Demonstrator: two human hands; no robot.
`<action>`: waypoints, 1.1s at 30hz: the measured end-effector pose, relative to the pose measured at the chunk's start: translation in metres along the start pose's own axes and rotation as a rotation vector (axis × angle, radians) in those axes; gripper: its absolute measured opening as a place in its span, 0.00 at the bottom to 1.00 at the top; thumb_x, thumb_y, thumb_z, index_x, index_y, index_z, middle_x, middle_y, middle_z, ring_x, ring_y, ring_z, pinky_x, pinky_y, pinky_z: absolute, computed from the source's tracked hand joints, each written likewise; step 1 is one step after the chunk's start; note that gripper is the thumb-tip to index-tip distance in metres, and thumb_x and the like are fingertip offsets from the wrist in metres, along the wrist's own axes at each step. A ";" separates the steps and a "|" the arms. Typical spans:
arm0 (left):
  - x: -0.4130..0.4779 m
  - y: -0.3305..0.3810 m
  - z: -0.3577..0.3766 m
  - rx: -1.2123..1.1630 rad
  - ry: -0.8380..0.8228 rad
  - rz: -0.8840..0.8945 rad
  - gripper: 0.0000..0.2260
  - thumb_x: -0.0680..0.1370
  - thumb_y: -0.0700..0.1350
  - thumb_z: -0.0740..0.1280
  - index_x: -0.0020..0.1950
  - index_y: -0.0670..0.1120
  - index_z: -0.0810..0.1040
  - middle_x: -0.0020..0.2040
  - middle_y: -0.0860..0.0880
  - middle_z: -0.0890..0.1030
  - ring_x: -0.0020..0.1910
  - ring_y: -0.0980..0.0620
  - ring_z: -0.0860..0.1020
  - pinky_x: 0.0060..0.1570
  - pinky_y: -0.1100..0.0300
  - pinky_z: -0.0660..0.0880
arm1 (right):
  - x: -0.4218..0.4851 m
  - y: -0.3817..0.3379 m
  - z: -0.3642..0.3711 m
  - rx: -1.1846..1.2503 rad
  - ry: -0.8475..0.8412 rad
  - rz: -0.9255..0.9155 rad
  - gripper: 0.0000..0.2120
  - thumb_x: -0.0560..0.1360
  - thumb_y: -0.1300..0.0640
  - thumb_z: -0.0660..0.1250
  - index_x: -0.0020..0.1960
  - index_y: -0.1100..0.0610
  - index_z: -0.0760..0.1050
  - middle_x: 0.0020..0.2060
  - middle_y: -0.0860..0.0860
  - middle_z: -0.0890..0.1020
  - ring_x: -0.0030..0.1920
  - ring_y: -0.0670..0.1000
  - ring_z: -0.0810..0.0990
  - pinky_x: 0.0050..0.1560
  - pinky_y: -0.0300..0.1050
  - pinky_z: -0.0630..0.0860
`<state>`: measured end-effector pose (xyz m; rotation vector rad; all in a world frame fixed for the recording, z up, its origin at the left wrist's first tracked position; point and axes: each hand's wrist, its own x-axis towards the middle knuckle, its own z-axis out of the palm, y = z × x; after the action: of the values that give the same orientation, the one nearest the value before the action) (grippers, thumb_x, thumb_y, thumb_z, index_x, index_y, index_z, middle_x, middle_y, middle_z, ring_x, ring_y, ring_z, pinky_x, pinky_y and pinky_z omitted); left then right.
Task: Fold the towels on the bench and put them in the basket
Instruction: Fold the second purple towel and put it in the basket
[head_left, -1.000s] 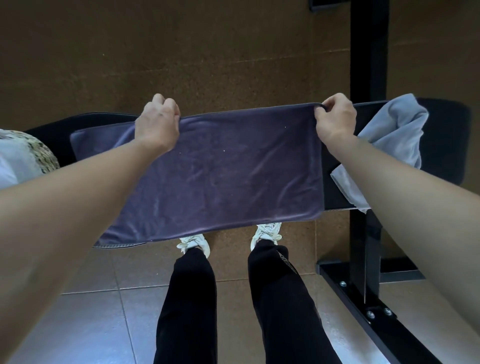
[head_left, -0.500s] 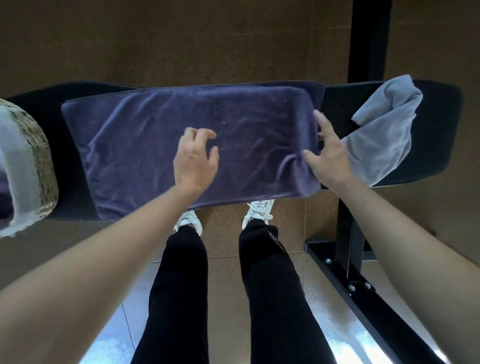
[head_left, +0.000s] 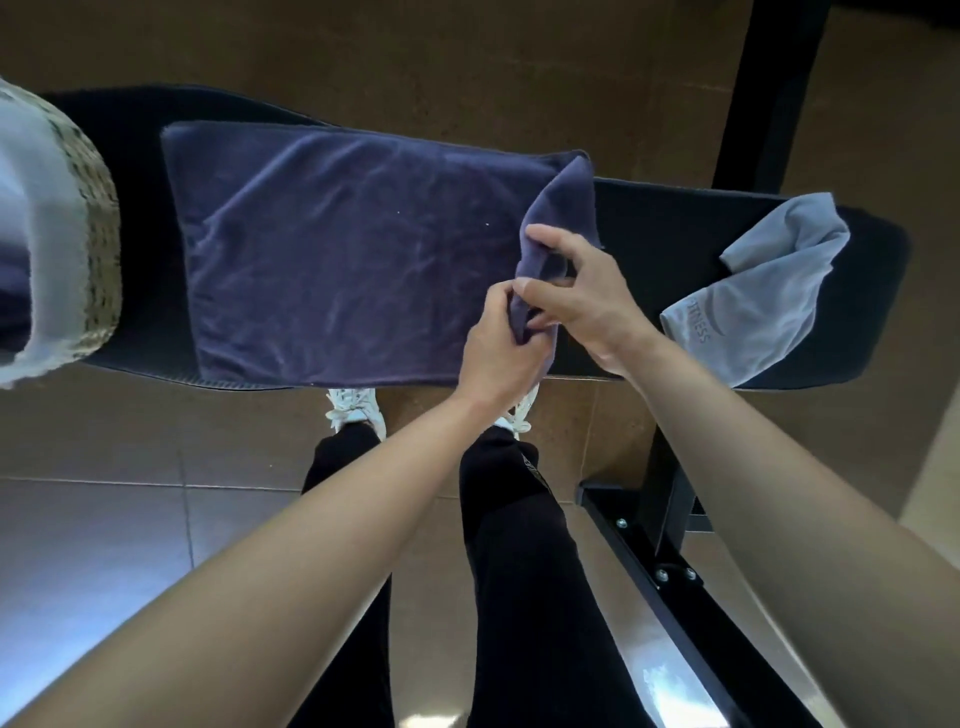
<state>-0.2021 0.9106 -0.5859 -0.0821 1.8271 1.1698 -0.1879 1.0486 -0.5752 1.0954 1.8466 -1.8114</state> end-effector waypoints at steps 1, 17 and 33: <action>-0.001 0.001 -0.007 0.031 0.044 0.005 0.15 0.77 0.39 0.67 0.62 0.50 0.74 0.48 0.55 0.82 0.49 0.52 0.81 0.53 0.45 0.80 | 0.003 -0.008 0.005 -0.003 0.009 -0.004 0.29 0.75 0.62 0.74 0.74 0.55 0.72 0.63 0.53 0.77 0.57 0.53 0.83 0.49 0.45 0.84; -0.045 -0.075 -0.158 0.041 0.294 -0.041 0.09 0.84 0.43 0.65 0.46 0.52 0.79 0.35 0.57 0.78 0.34 0.60 0.74 0.36 0.66 0.68 | 0.078 -0.123 0.133 0.181 0.063 0.138 0.16 0.81 0.65 0.68 0.67 0.54 0.78 0.64 0.50 0.78 0.58 0.50 0.81 0.52 0.47 0.85; -0.065 -0.148 -0.274 0.180 0.553 -0.277 0.09 0.81 0.54 0.66 0.50 0.50 0.82 0.44 0.51 0.84 0.46 0.45 0.81 0.48 0.47 0.78 | 0.091 -0.153 0.306 -0.043 0.156 -0.085 0.13 0.77 0.71 0.66 0.55 0.58 0.82 0.49 0.52 0.83 0.41 0.49 0.86 0.41 0.40 0.84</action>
<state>-0.2735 0.6017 -0.6094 -0.5851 2.3013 0.8294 -0.4400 0.8001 -0.5744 1.1905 2.0405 -1.7676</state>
